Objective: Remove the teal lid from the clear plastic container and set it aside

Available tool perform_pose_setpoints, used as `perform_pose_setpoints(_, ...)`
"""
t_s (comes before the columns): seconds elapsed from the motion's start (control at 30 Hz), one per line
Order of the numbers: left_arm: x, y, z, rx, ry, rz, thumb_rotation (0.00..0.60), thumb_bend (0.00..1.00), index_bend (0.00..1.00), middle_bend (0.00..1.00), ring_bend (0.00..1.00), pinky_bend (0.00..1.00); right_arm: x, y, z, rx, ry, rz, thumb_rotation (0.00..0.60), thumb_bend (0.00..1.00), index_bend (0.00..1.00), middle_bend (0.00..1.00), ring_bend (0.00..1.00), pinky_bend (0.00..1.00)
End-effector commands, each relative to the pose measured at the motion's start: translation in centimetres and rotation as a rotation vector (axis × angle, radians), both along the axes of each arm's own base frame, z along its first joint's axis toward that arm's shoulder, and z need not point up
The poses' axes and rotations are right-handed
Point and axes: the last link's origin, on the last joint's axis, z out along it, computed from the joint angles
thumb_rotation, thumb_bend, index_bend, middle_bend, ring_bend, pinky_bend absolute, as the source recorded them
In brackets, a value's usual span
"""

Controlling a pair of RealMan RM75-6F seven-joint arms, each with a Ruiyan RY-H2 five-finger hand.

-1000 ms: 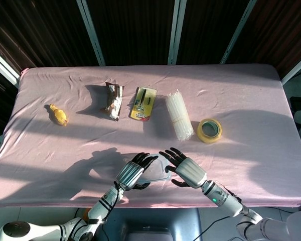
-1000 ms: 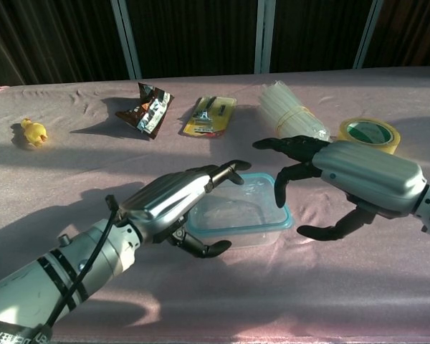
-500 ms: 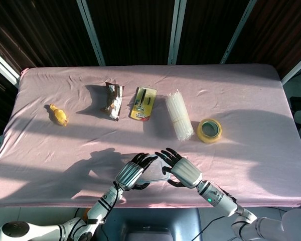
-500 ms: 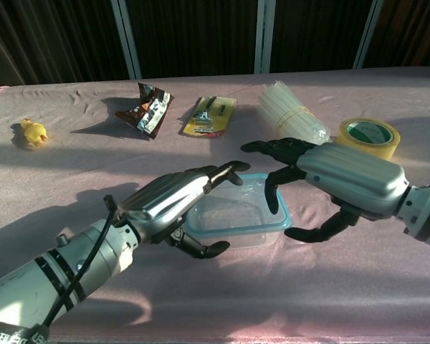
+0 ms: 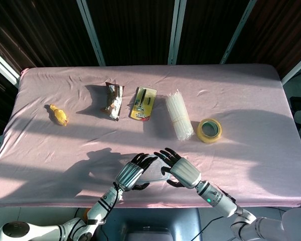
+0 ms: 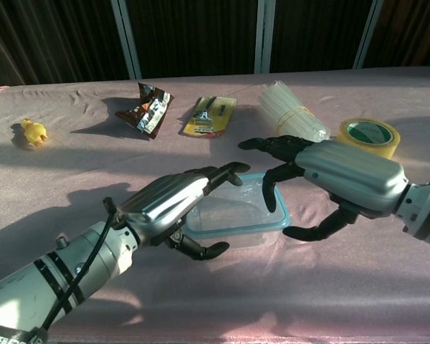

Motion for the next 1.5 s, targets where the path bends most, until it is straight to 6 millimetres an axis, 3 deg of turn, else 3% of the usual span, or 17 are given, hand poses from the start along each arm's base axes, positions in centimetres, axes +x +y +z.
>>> perform_pose_setpoints(0.03,-0.1,0.0,-0.1,0.002,0.003,-0.004,0.600,0.30,0.00,0.22,0.14,0.16,0.0,0.0,0.1,-0.003,0.001,0.000,0.600,0.40,0.64,0.13,0.00,0.00)
perform_pose_setpoints(0.63,-0.4,-0.3,-0.3,0.018,0.020,-0.030,0.600,0.30,0.00,0.22,0.15,0.16,0.3,-0.2,0.7,-0.014,-0.019,-0.005,0.600,0.40,0.64,0.13,0.00,0.00)
perform_pose_setpoints(0.9,-0.4,-0.6,-0.2,0.019,0.017,-0.043,0.600,0.30,0.00,0.23,0.15,0.16,1.0,-0.6,0.0,-0.017,-0.039,-0.010,0.600,0.40,0.65,0.14,0.00,0.00)
perform_pose_setpoints(1.27,0.0,-0.6,0.7,0.041,-0.021,-0.064,0.600,0.31,0.00,0.23,0.15,0.13,1.9,-0.3,-1.0,-0.024,-0.057,0.014,0.600,0.47,0.78,0.19,0.01,0.00)
perform_pose_setpoints(1.5,-0.1,-0.3,1.3,0.049,-0.065,-0.067,0.600,0.31,0.00,0.20,0.10,0.08,1.9,-0.4,-1.1,-0.039,-0.075,0.020,0.600,0.52,0.85,0.21,0.03,0.00)
